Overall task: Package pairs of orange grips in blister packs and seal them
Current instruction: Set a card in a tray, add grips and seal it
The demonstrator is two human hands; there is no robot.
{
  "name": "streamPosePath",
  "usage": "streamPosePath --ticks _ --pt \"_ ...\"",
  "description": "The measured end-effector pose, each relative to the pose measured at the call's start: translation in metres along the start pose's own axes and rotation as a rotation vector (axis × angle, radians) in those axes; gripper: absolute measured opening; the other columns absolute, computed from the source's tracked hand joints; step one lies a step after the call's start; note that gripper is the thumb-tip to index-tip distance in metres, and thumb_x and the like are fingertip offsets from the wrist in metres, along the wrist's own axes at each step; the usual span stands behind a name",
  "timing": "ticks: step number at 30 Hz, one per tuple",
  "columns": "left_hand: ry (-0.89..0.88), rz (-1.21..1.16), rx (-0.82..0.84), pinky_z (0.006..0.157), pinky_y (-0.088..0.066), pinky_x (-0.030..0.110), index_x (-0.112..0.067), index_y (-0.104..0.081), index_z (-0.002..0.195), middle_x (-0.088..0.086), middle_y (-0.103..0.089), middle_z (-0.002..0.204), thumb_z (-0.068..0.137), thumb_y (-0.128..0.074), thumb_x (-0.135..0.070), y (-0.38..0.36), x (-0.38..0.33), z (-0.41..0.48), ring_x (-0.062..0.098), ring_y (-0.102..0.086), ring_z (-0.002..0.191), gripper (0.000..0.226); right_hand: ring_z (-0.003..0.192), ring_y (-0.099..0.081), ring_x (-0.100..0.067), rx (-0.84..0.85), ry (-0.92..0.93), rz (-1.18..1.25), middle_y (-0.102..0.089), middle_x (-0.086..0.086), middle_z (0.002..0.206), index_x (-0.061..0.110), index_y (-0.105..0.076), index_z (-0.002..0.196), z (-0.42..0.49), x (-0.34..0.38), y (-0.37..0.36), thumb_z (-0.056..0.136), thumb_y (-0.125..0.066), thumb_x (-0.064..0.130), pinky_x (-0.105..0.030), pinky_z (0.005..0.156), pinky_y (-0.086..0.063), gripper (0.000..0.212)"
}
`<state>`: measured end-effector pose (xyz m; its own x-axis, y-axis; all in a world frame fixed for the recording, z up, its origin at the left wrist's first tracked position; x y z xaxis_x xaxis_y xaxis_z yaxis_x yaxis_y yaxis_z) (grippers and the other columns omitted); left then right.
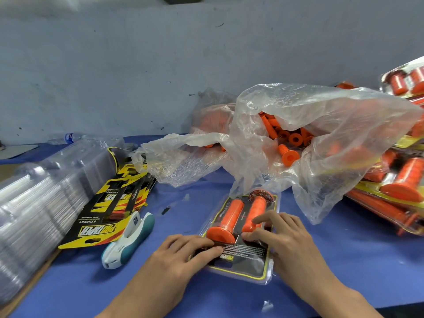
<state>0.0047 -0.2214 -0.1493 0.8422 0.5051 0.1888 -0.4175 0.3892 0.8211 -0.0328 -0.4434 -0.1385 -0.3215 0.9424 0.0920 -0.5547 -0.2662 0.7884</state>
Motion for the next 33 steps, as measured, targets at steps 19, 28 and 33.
streamPosePath --ticks 19,28,33 --pt "0.075 -0.134 -0.016 0.094 -0.048 0.029 -0.022 -0.067 0.087 -0.012 -0.069 0.106 0.091 -0.055 -0.029 0.003 0.019 0.003 0.007 -0.063 0.113 0.014 0.138 -0.033 0.0 0.251 0.048 0.365 -0.031 0.026 0.147 0.037 -0.056 0.101 -0.002 -0.011 -0.005 0.072 -0.054 -0.006 -0.02 0.091 -0.045 0.052" --pt "0.008 0.063 -0.111 0.075 -0.049 0.032 -0.025 -0.068 0.086 -0.003 -0.057 0.079 0.087 -0.064 -0.019 0.007 -0.007 0.028 0.019 -0.054 0.069 0.007 0.116 -0.055 0.006 0.069 -0.124 0.457 -0.057 0.032 0.123 0.06 -0.054 0.119 -0.002 -0.044 0.037 0.099 -0.052 0.028 -0.018 0.093 -0.044 0.037" --pt "-0.011 -0.003 -0.176 0.07 -0.048 0.033 -0.023 -0.068 0.089 -0.004 -0.059 0.084 0.099 -0.057 -0.031 -0.003 -0.032 0.05 0.019 -0.057 0.076 0.017 0.105 -0.06 -0.005 0.163 0.055 0.078 -0.055 0.016 0.129 0.043 -0.059 0.117 -0.008 0.016 0.012 0.077 -0.069 0.056 -0.023 0.085 -0.05 0.043"
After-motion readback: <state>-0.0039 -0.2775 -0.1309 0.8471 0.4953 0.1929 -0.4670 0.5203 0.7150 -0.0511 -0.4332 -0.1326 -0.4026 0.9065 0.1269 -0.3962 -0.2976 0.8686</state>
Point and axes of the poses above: each hand's wrist, its own z-axis towards the middle knuckle, its own y-axis out of the back of the hand, x = y × z, the point moved 4 cm from there along z, towards the middle knuckle
